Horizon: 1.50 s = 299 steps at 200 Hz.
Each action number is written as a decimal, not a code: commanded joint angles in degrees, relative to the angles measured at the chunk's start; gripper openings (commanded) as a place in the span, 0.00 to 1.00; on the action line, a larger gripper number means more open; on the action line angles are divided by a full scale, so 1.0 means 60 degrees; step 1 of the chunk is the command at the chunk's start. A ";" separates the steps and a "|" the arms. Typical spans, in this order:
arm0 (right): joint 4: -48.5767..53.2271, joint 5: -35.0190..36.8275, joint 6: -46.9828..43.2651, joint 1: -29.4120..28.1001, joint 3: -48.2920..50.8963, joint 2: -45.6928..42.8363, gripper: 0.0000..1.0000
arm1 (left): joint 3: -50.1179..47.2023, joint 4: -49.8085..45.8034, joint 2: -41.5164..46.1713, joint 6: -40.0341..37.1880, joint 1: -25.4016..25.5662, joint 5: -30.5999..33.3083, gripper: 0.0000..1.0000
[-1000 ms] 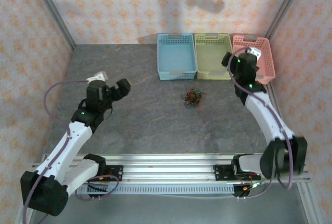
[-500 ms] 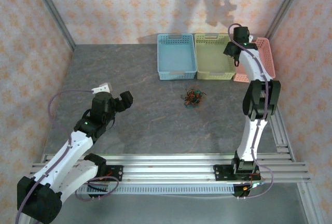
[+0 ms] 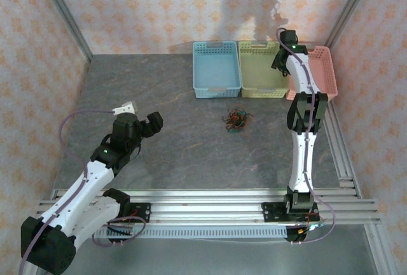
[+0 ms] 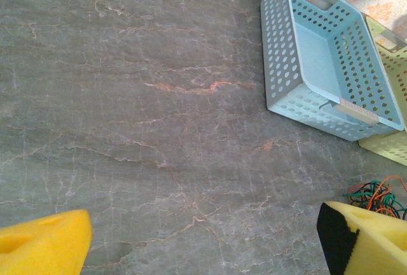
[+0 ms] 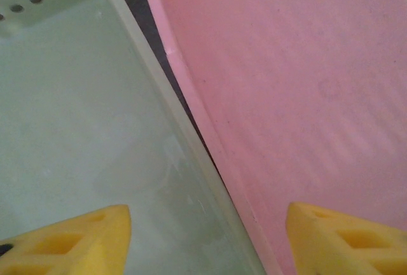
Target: Untangle the cables
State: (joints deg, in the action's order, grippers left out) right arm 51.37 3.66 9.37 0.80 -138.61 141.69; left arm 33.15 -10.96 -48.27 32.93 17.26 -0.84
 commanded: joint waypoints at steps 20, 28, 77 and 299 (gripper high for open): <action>0.0573 0.0331 -0.0340 0.0021 -0.0241 0.0425 0.56 | 0.0169 0.0127 -0.0028 -0.0171 0.0054 0.0139 0.93; 0.0527 0.0252 -0.0427 0.0028 -0.0192 0.0438 0.52 | 0.0167 0.0128 -0.0033 -0.0157 0.0055 0.0132 0.93; 0.0223 -0.0513 -0.0797 -0.0069 -0.0048 0.0307 0.21 | 0.0203 0.0077 -0.0028 -0.0149 0.0054 0.0082 0.93; -0.0222 -0.1062 -0.1041 -0.2460 0.0165 0.0161 0.03 | 0.0218 0.0017 -0.0173 -0.0127 0.0062 0.0170 0.93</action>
State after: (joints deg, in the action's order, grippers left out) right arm 50.41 0.16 3.29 -11.57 -138.91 143.72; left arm 33.17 -10.96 -49.28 32.95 17.26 -0.97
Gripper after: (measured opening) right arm 0.050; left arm 0.928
